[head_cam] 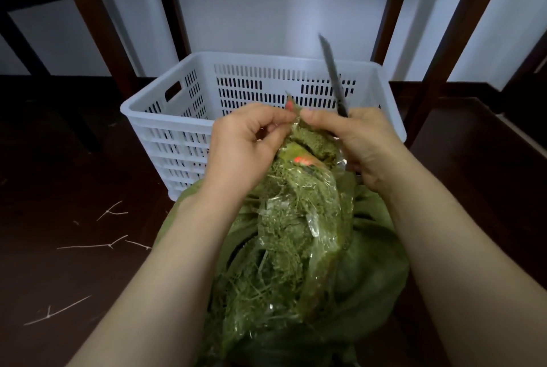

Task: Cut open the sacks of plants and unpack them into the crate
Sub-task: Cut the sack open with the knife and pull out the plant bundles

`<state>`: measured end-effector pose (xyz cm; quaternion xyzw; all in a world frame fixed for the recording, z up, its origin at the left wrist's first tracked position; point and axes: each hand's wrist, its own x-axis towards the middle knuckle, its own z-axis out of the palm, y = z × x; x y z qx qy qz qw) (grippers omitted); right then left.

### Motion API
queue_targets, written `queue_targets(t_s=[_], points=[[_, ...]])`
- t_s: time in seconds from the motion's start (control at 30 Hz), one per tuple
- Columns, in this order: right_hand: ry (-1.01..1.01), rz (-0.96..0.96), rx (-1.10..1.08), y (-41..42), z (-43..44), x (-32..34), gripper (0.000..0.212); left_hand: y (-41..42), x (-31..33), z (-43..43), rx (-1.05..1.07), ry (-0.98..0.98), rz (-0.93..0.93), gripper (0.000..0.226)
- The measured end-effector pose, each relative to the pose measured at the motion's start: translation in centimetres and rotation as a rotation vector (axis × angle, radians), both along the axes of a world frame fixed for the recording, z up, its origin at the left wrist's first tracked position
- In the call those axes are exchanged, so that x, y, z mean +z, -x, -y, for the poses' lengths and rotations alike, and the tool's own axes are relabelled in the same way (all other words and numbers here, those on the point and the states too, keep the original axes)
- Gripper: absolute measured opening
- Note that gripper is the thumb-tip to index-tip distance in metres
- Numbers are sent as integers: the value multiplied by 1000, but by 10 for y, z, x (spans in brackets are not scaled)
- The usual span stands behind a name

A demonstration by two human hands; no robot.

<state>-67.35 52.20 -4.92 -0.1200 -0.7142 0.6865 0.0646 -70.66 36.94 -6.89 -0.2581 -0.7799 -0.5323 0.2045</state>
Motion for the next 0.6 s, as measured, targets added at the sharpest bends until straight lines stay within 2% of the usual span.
queue_targets(t_s=[0.07, 0.17, 0.27, 0.33, 0.4, 0.47, 0.53, 0.6], points=[[61, -32, -120, 2, 0, 1, 13, -3, 4, -5, -28, -119, 174, 23], [128, -62, -109, 5, -5, 0, 22, -12, 13, -13, -92, -186, 367, 20], [22, -51, 27, -4, -7, 10, 34, -13, 17, -16, -4, -235, 370, 20], [-68, -85, 75, -8, -6, 14, 24, -10, 19, -13, 14, -256, 401, 17], [-127, -125, 44, -7, -9, 13, 13, -12, 19, -15, -39, -269, 436, 7], [-142, -142, 18, -5, -7, 12, 10, -13, 19, -17, -40, -214, 417, 12], [-120, -160, 16, -1, -5, 7, 9, -10, 16, -17, -4, -138, 376, 17], [-147, -157, -11, 1, -2, 2, 16, -6, 14, -15, 4, -112, 379, 11]])
